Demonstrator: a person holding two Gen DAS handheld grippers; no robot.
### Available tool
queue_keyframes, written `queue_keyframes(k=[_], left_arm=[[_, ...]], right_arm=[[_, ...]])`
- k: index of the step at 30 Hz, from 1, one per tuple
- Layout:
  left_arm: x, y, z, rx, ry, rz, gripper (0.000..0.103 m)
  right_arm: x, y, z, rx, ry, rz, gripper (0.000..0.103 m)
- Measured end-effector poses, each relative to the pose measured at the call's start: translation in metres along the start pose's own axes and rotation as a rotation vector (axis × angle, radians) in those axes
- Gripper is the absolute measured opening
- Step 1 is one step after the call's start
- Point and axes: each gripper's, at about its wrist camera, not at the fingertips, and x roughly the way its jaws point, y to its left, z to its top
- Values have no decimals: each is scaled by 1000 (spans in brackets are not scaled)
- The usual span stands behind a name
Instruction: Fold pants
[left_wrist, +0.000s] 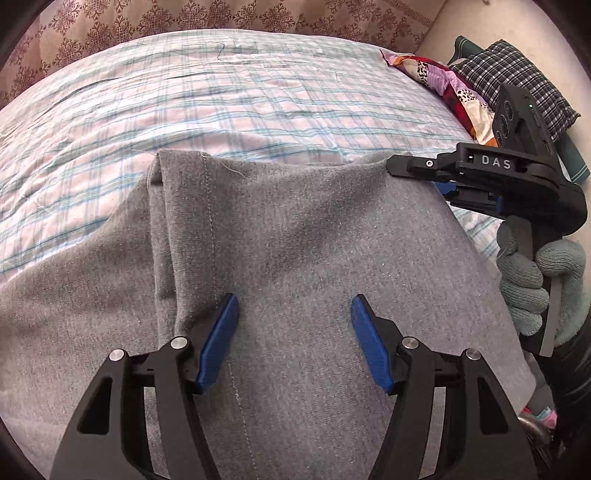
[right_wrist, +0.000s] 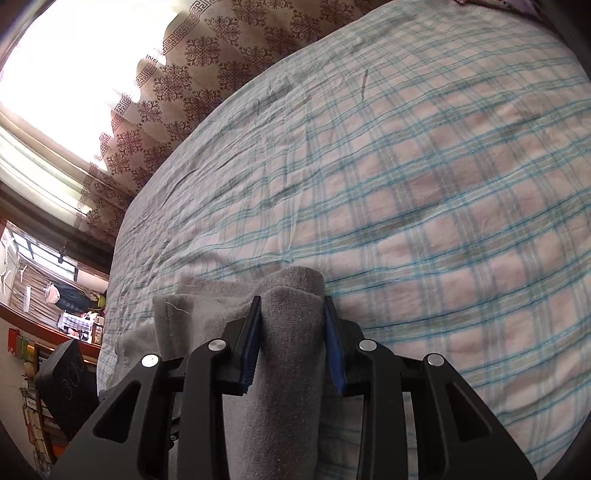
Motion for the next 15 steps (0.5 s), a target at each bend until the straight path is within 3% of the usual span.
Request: queue_keyframes(k=[4, 6, 7, 8, 11, 15], left_arm=[[0, -2, 0, 5, 1, 7, 65], [-1, -1, 2, -2, 8, 3, 67], [-2, -1, 3, -7, 13, -9, 69], [-4, 0, 4, -14, 19, -33, 76], [-7, 0, 10, -55, 37, -75, 84], [-6, -5, 17, -83, 64, -95, 85]], right_arm=[[7, -20, -1, 66, 19, 55, 33], [3, -20, 2, 83, 30, 73, 42], [-1, -21, 3, 91, 31, 70, 53], [-6, -21, 3, 98, 28, 69, 57], [-25, -25, -1, 95, 28, 73, 58], [-53, -34, -23, 89, 49, 68, 65]])
